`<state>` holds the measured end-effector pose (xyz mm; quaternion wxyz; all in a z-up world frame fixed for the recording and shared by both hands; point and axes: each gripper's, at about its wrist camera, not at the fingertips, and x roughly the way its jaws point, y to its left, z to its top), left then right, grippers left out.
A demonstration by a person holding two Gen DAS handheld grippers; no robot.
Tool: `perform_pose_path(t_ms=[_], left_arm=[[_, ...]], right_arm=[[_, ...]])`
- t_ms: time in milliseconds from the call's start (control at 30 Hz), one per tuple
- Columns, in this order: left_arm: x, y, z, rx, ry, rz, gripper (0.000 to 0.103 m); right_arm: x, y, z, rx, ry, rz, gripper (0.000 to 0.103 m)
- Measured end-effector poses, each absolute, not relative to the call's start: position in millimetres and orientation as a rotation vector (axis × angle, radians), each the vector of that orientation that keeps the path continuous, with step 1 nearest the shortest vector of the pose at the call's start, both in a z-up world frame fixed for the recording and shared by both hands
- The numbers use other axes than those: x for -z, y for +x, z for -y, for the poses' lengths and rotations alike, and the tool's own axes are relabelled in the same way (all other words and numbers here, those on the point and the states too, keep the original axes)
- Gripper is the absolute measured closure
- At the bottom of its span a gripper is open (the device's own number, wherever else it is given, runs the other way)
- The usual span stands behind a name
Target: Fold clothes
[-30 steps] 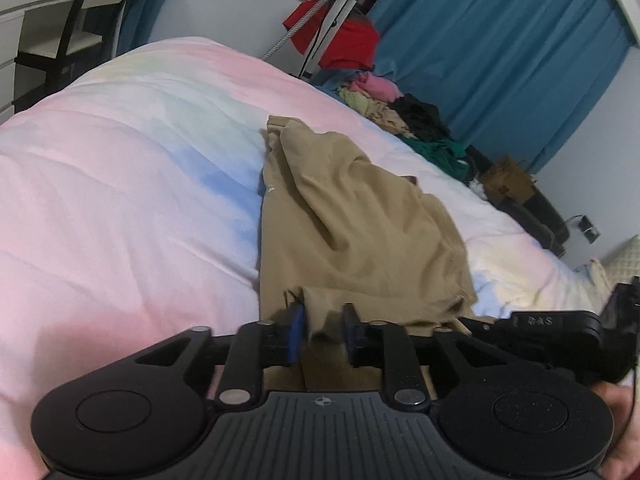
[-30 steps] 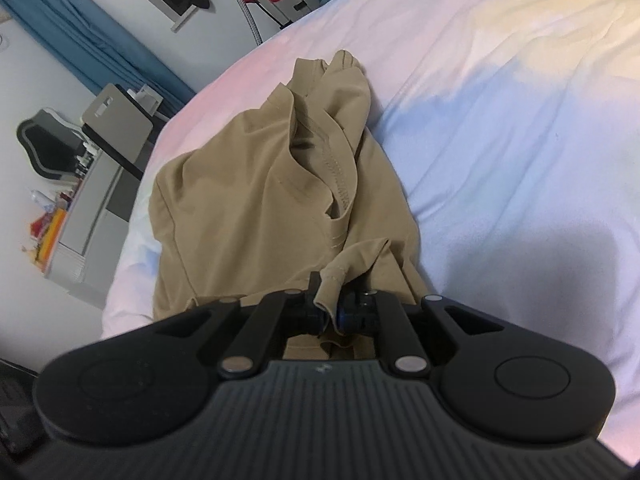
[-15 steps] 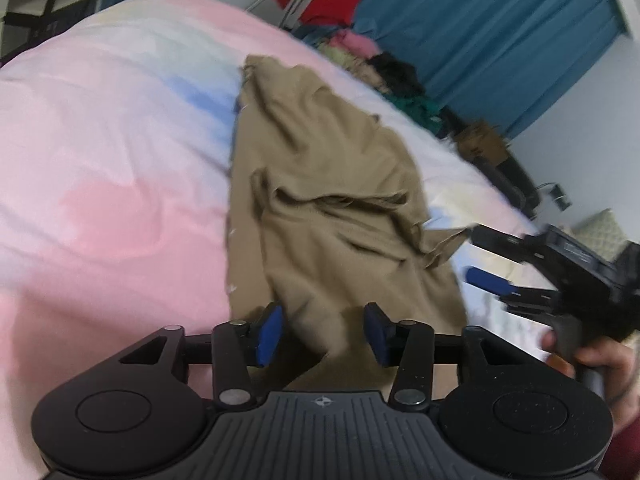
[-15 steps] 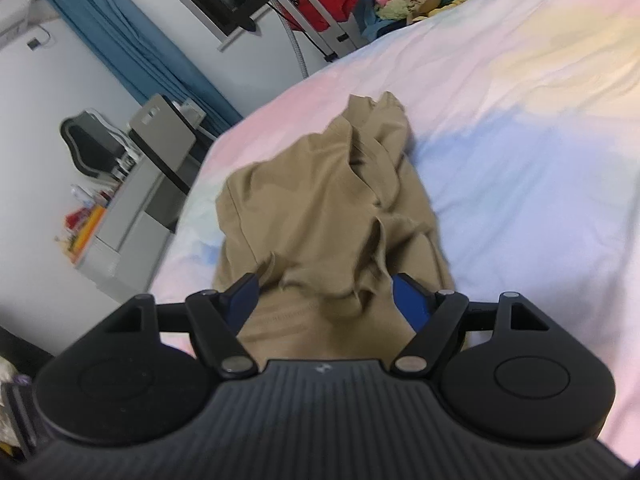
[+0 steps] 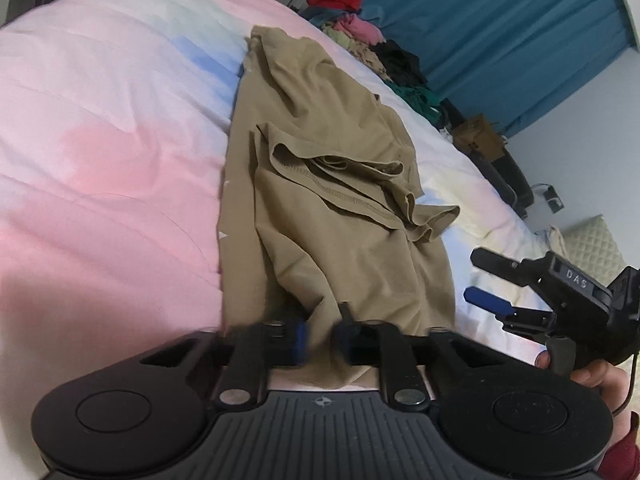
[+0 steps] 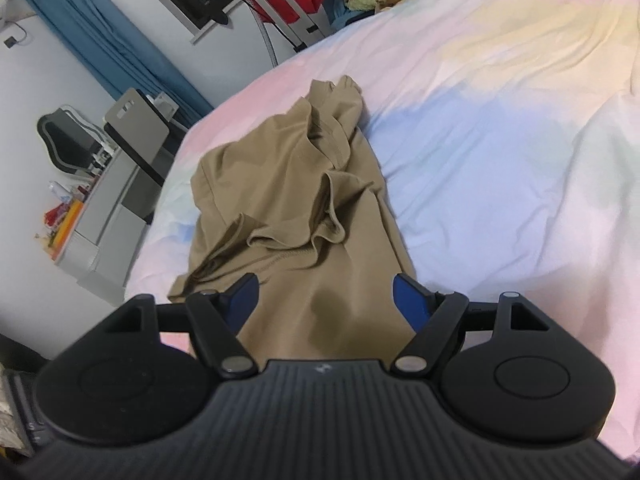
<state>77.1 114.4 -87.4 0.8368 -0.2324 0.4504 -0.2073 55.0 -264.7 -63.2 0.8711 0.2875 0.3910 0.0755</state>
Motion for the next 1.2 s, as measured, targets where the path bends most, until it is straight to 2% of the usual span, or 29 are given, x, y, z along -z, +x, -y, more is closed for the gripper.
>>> perform_pose_path(t_ms=[167, 433, 567, 667, 800, 933, 1067, 1200], left_arm=[[79, 58, -124, 0.376, -0.493, -0.931, 0.096], [82, 49, -113, 0.229, -0.306, -0.949, 0.095], [71, 39, -116, 0.221, -0.297, -0.898, 0.083], [57, 25, -123, 0.221, -0.337, -0.851, 0.059], [37, 1, -122, 0.313, -0.4, -0.768, 0.043], [43, -6, -125, 0.456, -0.612, -0.804, 0.04], [77, 9, -127, 0.462, -0.799, -0.929, 0.04], [110, 27, -129, 0.342, -0.869, -1.036, 0.038]], right_arm=[[76, 55, 258, -0.141, 0.542, -0.874, 0.027], [98, 64, 244, -0.09, 0.385, -0.957, 0.027], [97, 60, 242, -0.087, 0.364, -0.953, 0.028], [95, 58, 244, -0.084, 0.385, -0.946, 0.028], [89, 57, 244, -0.081, 0.399, -0.927, 0.028], [85, 58, 245, -0.075, 0.409, -0.909, 0.028], [84, 57, 249, -0.062, 0.441, -0.895, 0.028], [82, 56, 255, -0.05, 0.489, -0.881, 0.028]])
